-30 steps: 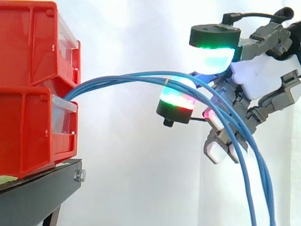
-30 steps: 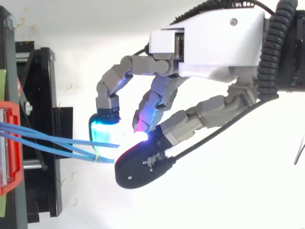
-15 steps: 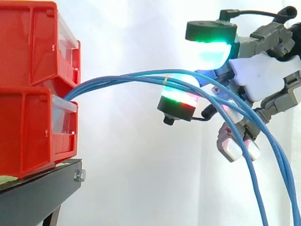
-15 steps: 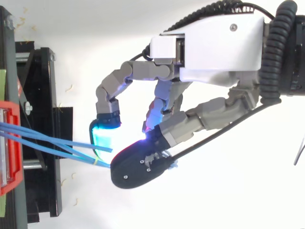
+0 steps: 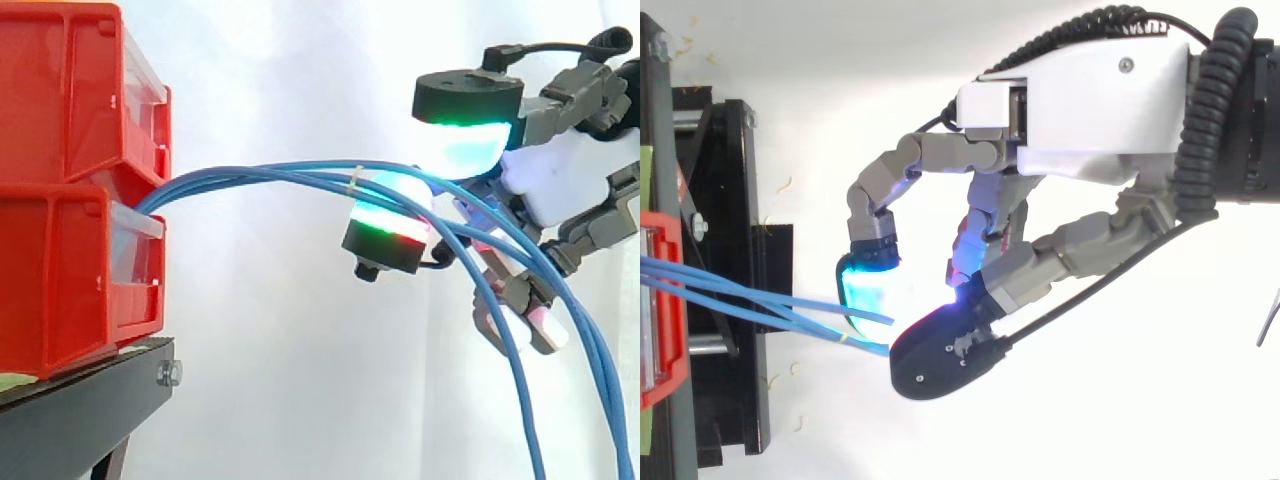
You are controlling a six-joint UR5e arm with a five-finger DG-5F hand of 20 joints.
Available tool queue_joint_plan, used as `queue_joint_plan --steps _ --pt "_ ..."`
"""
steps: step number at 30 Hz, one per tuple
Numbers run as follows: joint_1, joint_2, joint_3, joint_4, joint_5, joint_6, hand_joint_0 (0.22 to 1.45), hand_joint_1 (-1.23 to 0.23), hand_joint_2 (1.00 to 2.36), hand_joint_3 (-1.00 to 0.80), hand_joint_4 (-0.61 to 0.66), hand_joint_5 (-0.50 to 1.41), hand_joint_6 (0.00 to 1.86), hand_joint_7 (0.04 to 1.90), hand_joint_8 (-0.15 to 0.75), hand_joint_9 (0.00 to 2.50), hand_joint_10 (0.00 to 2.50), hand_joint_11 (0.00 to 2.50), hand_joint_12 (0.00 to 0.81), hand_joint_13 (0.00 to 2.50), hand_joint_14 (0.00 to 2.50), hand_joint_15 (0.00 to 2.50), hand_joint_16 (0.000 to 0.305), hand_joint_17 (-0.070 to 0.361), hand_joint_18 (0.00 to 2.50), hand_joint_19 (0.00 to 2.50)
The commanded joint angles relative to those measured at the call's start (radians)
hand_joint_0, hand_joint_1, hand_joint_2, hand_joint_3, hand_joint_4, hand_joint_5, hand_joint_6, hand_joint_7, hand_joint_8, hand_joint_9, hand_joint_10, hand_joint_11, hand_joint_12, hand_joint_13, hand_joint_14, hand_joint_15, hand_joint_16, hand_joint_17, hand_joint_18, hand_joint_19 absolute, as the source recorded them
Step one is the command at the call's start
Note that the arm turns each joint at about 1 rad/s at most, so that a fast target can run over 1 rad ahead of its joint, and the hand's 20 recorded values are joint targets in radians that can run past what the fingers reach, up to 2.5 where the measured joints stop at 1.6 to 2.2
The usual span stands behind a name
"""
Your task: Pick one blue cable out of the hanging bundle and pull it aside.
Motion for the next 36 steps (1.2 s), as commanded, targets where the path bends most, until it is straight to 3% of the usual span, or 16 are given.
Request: queue_joint_plan --steps 1,9,17,21,24,29,36 --pt "0.000 0.000 -0.004 0.001 0.000 0.000 0.57 -0.76 1.01 -0.37 -0.19 0.06 0.72 1.03 0.133 1.38 0.01 0.14 0.327 0.98 0.02 0.44 0.050 0.112 0.93 0.62" --pt "0.000 0.000 -0.006 0.001 0.000 0.000 0.56 -0.69 1.01 -0.34 -0.18 0.07 0.70 1.08 0.132 1.40 0.00 0.11 0.337 1.00 0.02 0.43 0.054 0.121 0.96 0.60" --pt "0.000 0.000 -0.010 0.003 0.000 0.000 0.46 -0.56 1.00 -0.50 -0.17 0.07 0.70 1.10 0.139 1.39 0.00 0.09 0.344 0.99 0.02 0.42 0.055 0.124 0.95 0.61" --pt "0.000 0.000 -0.012 0.003 0.000 0.000 0.45 -0.57 1.00 -0.50 -0.19 0.07 0.71 1.06 0.124 1.38 0.00 0.10 0.329 0.98 0.02 0.43 0.052 0.116 0.94 0.63" --pt "0.000 0.000 -0.012 0.003 0.000 -0.002 0.54 -0.64 1.00 -0.50 -0.22 0.06 0.73 1.02 0.097 1.39 0.01 0.12 0.293 0.98 0.02 0.45 0.044 0.099 0.91 0.68" --pt "0.000 0.000 -0.010 0.003 0.000 -0.002 0.60 -0.76 1.01 -0.34 -0.24 0.08 0.68 1.14 0.124 1.45 0.01 0.11 0.303 1.04 0.02 0.44 0.048 0.108 1.02 0.63" --pt "0.000 0.000 -0.012 0.003 0.003 -0.002 0.61 -0.78 1.01 -0.28 -0.22 0.09 0.65 1.23 0.131 1.47 0.01 0.12 0.304 1.08 0.02 0.44 0.049 0.110 1.06 0.62"
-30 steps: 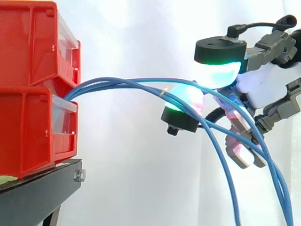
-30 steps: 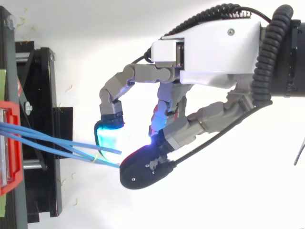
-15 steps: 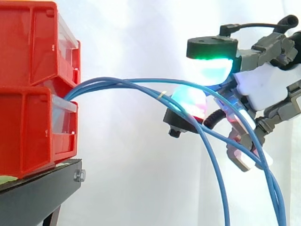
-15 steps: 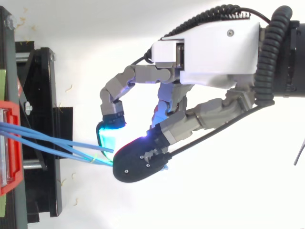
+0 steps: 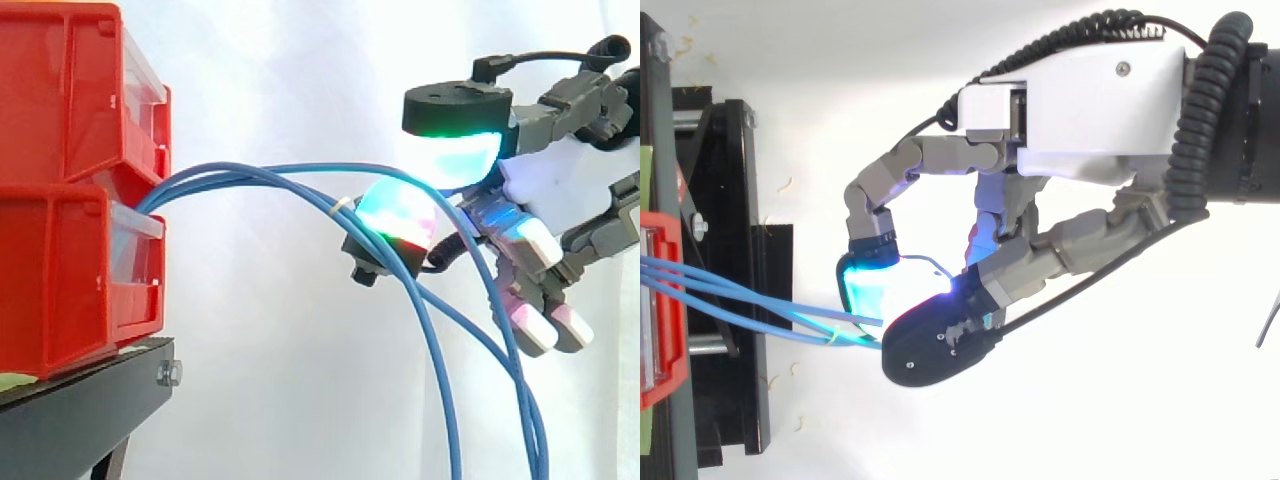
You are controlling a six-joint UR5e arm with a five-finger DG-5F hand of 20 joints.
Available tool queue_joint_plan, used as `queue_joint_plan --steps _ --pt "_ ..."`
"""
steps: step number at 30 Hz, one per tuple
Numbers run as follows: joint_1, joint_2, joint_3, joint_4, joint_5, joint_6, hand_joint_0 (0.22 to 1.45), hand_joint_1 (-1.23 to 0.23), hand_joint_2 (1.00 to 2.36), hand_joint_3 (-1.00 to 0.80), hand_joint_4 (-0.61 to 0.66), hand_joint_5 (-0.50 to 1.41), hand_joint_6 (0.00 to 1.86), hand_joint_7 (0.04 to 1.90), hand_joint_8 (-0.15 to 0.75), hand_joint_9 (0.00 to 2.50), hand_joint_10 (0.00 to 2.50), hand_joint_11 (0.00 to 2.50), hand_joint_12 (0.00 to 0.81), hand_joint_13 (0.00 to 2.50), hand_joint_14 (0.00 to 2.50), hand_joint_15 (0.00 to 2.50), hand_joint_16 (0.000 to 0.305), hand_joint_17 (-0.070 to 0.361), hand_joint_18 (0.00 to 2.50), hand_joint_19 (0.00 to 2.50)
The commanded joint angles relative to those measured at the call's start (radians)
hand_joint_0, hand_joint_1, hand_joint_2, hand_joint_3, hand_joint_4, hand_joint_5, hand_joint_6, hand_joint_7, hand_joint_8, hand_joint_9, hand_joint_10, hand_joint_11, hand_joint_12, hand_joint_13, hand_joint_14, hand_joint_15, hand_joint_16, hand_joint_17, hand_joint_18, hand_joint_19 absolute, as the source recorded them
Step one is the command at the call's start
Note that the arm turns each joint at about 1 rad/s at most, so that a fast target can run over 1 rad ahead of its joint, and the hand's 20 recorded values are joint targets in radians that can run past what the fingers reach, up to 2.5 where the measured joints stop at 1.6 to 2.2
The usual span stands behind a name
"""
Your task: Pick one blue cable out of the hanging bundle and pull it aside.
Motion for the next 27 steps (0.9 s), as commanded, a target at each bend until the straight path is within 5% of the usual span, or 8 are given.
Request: queue_joint_plan --steps 1,7,13,21,27 --pt "0.000 0.000 0.001 0.000 0.000 0.000 0.61 -0.78 1.01 -0.29 -0.23 0.09 0.65 1.23 0.126 1.47 0.01 0.12 0.303 1.07 0.02 0.44 0.049 0.110 1.06 0.63" --pt "0.001 0.000 0.000 0.000 0.000 0.000 0.50 -0.63 1.00 -0.50 -0.21 0.07 0.70 1.11 0.119 1.44 0.00 0.11 0.309 1.02 0.02 0.43 0.050 0.112 1.00 0.64" --pt "0.001 0.000 0.000 0.000 0.000 0.000 0.43 -0.54 1.00 -0.50 -0.19 0.08 0.69 1.12 0.131 1.44 0.00 0.09 0.329 1.03 0.02 0.42 0.055 0.123 1.02 0.63" --pt "0.005 0.000 0.000 0.000 0.000 0.000 0.38 -0.67 1.00 -0.50 -0.19 0.08 0.69 1.12 0.154 1.45 0.00 0.08 0.349 1.05 0.02 0.41 0.058 0.130 1.06 0.61" --pt "0.006 0.000 0.000 0.000 0.000 0.000 0.49 -0.84 1.00 -0.50 -0.25 0.06 0.73 0.99 0.144 1.45 0.01 0.17 0.300 1.04 0.02 0.46 0.047 0.105 1.01 0.67"
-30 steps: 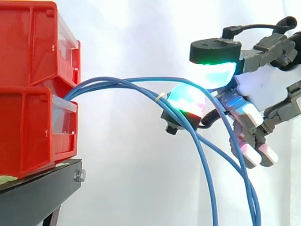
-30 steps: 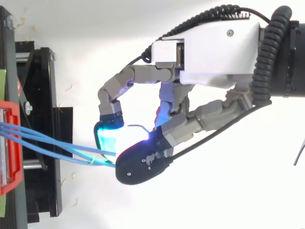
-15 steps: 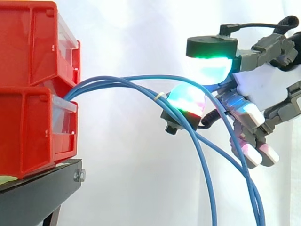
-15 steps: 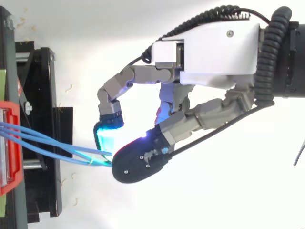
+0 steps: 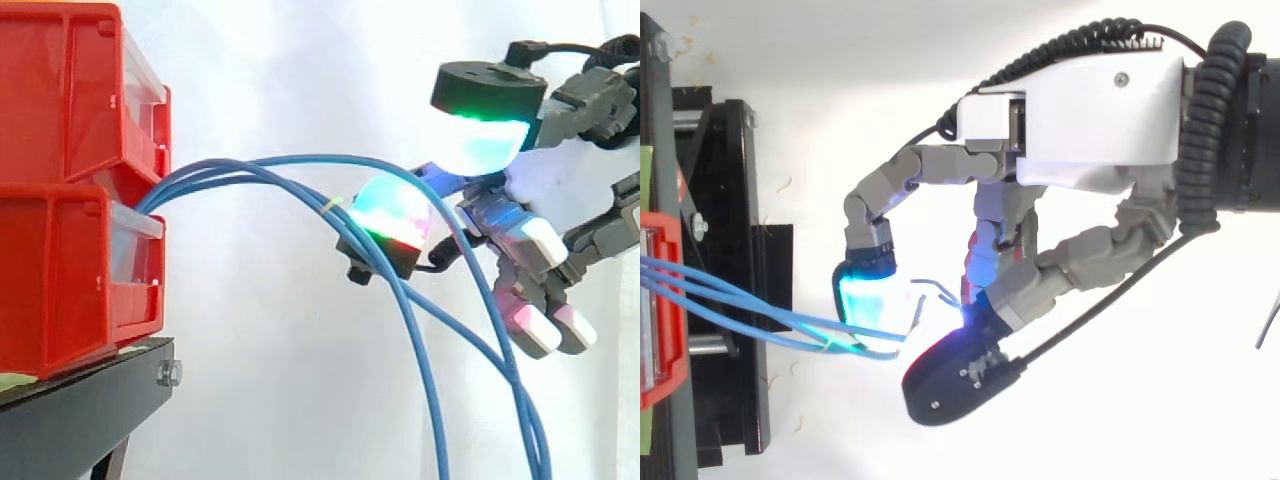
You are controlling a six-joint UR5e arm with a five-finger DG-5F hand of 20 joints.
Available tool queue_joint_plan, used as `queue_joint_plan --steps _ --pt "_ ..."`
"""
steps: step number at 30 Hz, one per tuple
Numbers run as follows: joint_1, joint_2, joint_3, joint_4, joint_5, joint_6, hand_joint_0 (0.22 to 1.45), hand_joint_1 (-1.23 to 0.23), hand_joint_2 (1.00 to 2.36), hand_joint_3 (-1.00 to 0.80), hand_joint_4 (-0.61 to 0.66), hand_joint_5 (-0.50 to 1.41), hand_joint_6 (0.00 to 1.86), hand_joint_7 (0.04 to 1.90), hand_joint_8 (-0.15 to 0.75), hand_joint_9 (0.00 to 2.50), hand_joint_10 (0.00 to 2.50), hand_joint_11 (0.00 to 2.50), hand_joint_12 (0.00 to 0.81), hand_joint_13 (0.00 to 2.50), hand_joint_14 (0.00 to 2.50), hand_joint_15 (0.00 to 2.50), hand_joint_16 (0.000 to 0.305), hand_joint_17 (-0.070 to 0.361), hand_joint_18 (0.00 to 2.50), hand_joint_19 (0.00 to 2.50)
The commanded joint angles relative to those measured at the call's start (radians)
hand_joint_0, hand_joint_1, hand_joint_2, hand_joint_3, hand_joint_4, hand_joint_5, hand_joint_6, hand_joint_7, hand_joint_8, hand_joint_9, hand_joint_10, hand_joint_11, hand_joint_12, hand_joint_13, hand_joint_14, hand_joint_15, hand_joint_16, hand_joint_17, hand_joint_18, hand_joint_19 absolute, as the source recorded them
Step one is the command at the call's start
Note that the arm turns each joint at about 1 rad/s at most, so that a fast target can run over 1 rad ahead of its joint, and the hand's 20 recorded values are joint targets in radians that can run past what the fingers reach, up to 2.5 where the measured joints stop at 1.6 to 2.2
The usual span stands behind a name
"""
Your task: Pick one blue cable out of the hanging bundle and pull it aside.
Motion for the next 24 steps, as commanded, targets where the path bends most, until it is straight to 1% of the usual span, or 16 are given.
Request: queue_joint_plan --steps 1,3,4,7,9,10,12,17,19,21,24 --pt "0.000 0.000 -0.002 0.000 -0.001 0.000 0.52 -0.86 1.00 -0.50 -0.27 0.06 0.74 0.98 0.139 1.45 0.01 0.17 0.292 1.03 0.02 0.47 0.045 0.100 0.99 0.68" --pt "0.000 0.000 -0.002 0.000 -0.001 0.000 0.56 -0.88 1.00 -0.50 -0.29 0.06 0.75 0.96 0.133 1.44 0.01 0.19 0.279 1.03 0.02 0.48 0.042 0.095 0.98 0.69" --pt "0.000 0.000 0.000 0.000 -0.001 0.000 0.58 -0.87 1.00 -0.45 -0.29 0.06 0.75 0.96 0.135 1.44 0.01 0.20 0.275 1.03 0.02 0.48 0.041 0.092 0.98 0.70" --pt "0.002 0.000 0.000 0.000 -0.003 0.000 0.58 -0.87 1.01 -0.37 -0.28 0.06 0.74 0.97 0.122 1.46 0.01 0.19 0.269 1.04 0.02 0.48 0.041 0.092 0.98 0.70" --pt "0.002 0.000 0.000 0.000 -0.004 0.000 0.58 -0.84 1.01 -0.38 -0.28 0.07 0.73 1.01 0.128 1.47 0.01 0.17 0.283 1.06 0.02 0.47 0.044 0.099 1.01 0.68" --pt "0.000 0.000 -0.002 0.000 -0.004 0.000 0.55 -0.76 1.00 -0.42 -0.27 0.06 0.73 1.00 0.116 1.46 0.01 0.19 0.280 1.04 0.02 0.48 0.043 0.096 0.98 0.70" --pt "0.002 0.000 -0.002 0.000 -0.004 0.000 0.50 -0.69 1.00 -0.50 -0.25 0.06 0.73 1.02 0.120 1.46 0.01 0.18 0.295 1.05 0.02 0.47 0.046 0.104 1.00 0.68" --pt "0.002 0.000 -0.002 0.000 -0.004 0.000 0.41 -0.57 1.00 -0.50 -0.22 0.08 0.69 1.08 0.140 1.48 0.01 0.12 0.337 1.06 0.02 0.42 0.056 0.125 1.06 0.62" --pt "0.000 0.000 -0.002 0.000 -0.004 0.000 0.37 -0.55 1.00 -0.50 -0.21 0.08 0.68 1.10 0.158 1.48 0.00 0.11 0.352 1.07 0.01 0.40 0.060 0.135 1.09 0.60" --pt "0.000 0.000 -0.005 0.000 -0.004 0.000 0.35 -0.56 1.00 -0.50 -0.21 0.08 0.67 1.10 0.160 1.49 0.00 0.10 0.356 1.08 0.01 0.40 0.061 0.137 1.10 0.59" --pt "0.002 0.000 -0.008 0.002 -0.004 0.000 0.34 -0.61 1.00 -0.50 -0.21 0.09 0.67 1.09 0.162 1.49 0.00 0.10 0.359 1.09 0.02 0.40 0.061 0.138 1.11 0.58"
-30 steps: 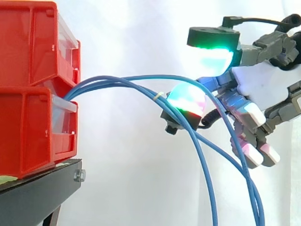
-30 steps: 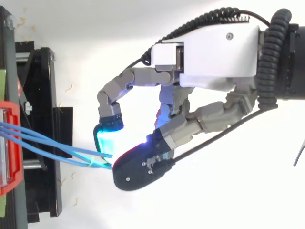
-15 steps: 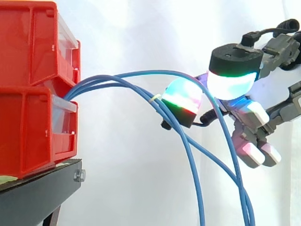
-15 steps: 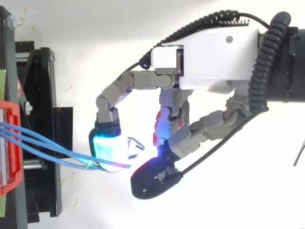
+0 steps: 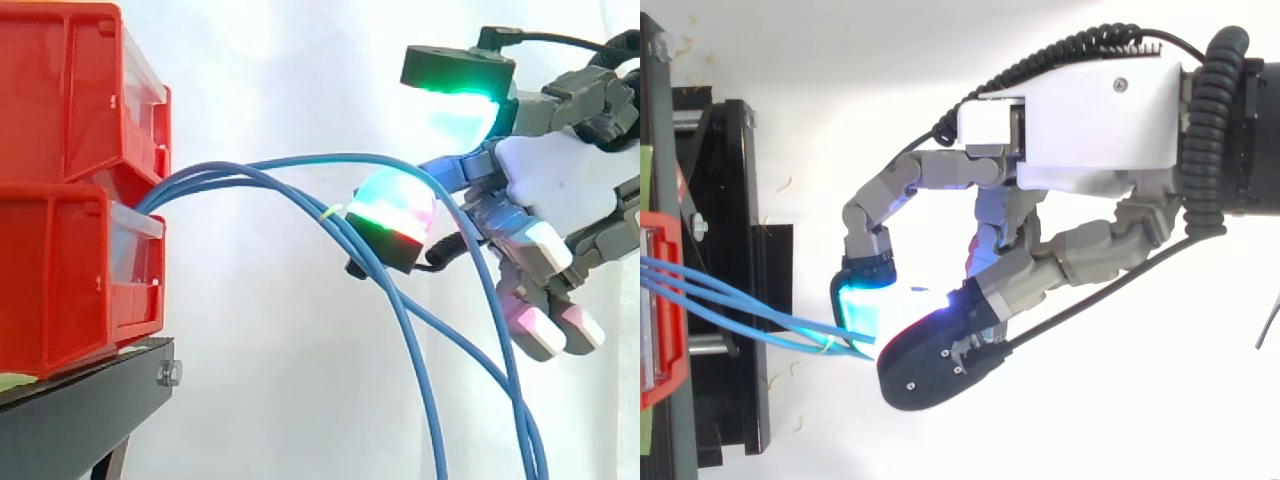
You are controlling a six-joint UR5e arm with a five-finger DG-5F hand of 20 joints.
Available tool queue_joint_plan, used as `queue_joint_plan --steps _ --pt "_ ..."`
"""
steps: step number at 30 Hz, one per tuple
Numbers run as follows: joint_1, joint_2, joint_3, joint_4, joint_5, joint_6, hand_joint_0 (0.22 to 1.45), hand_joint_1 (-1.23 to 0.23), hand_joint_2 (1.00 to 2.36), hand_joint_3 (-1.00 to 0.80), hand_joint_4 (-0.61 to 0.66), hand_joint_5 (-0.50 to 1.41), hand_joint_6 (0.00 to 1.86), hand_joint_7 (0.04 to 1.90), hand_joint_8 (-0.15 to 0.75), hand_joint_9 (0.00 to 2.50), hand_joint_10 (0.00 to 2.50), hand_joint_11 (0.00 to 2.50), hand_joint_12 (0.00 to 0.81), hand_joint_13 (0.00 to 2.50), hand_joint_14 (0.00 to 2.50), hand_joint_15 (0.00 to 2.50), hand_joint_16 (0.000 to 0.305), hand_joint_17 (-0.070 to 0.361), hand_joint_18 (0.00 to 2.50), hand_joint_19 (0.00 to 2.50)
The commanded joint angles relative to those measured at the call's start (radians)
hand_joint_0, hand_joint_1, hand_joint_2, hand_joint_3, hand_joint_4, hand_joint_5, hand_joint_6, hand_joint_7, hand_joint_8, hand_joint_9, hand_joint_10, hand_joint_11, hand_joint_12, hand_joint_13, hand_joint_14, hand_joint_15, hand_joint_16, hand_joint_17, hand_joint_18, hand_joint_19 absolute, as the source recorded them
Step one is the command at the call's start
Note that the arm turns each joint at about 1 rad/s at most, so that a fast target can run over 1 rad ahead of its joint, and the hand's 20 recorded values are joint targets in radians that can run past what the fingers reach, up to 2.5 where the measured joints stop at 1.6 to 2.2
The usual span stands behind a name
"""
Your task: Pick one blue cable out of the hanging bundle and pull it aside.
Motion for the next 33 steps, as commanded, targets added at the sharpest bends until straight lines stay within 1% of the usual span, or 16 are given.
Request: queue_joint_plan --steps 1,5,7,8,10,15,18,19,25,28,31,33 --pt "0.001 0.000 -0.005 0.001 0.000 0.000 0.34 -0.63 1.00 -0.50 -0.21 0.09 0.67 1.09 0.161 1.49 0.00 0.09 0.357 1.09 0.01 0.40 0.061 0.137 1.11 0.58" --pt "-0.001 0.000 -0.005 0.001 -0.002 0.000 0.39 -0.74 1.00 -0.50 -0.24 0.09 0.67 1.09 0.151 1.51 0.00 0.12 0.336 1.08 0.02 0.41 0.056 0.126 1.09 0.61" --pt "0.001 0.000 -0.005 0.001 -0.002 0.000 0.44 -0.78 1.00 -0.50 -0.26 0.08 0.68 1.06 0.136 1.51 0.01 0.15 0.308 1.07 0.02 0.43 0.050 0.112 1.05 0.64" --pt "0.001 0.000 -0.005 0.001 -0.002 0.000 0.45 -0.79 1.00 -0.50 -0.27 0.08 0.68 1.06 0.133 1.51 0.01 0.15 0.304 1.07 0.02 0.43 0.049 0.110 1.04 0.65" --pt "0.001 0.000 -0.005 0.001 -0.002 0.000 0.52 -0.76 1.00 -0.50 -0.28 0.08 0.70 1.02 0.120 1.52 0.01 0.17 0.282 1.06 0.02 0.46 0.044 0.099 1.01 0.69" --pt "0.001 0.000 -0.005 0.001 -0.002 0.000 0.55 -0.74 1.00 -0.50 -0.29 0.07 0.70 1.04 0.111 1.51 0.01 0.18 0.276 1.05 0.02 0.46 0.043 0.096 0.99 0.70" --pt "0.001 0.000 -0.005 0.001 -0.002 0.000 0.54 -0.70 1.00 -0.50 -0.28 0.07 0.70 1.05 0.103 1.51 0.01 0.19 0.277 1.05 0.02 0.46 0.043 0.097 0.99 0.70" --pt "0.001 0.000 -0.006 0.001 0.000 0.000 0.52 -0.67 1.00 -0.50 -0.27 0.08 0.69 1.07 0.108 1.52 0.01 0.18 0.284 1.06 0.02 0.45 0.044 0.100 1.00 0.69" --pt "0.004 0.000 -0.022 0.001 -0.003 0.005 0.40 -0.59 1.00 -0.50 -0.22 0.09 0.66 1.13 0.141 1.52 0.01 0.13 0.334 1.08 0.02 0.42 0.056 0.127 1.08 0.62" --pt "0.004 0.000 -0.025 0.001 -0.005 0.006 0.37 -0.60 1.00 -0.50 -0.21 0.09 0.66 1.14 0.156 1.52 0.00 0.11 0.349 1.09 0.01 0.41 0.059 0.134 1.10 0.60" --pt "0.004 0.000 -0.025 0.004 -0.012 0.020 0.35 -0.62 1.00 -0.50 -0.21 0.09 0.65 1.13 0.159 1.52 0.01 0.11 0.357 1.09 0.02 0.40 0.061 0.136 1.11 0.59" --pt "0.004 0.000 -0.025 0.014 -0.028 0.041 0.36 -0.64 1.00 -0.50 -0.22 0.09 0.65 1.12 0.161 1.52 0.00 0.10 0.354 1.09 0.01 0.40 0.060 0.135 1.11 0.59"
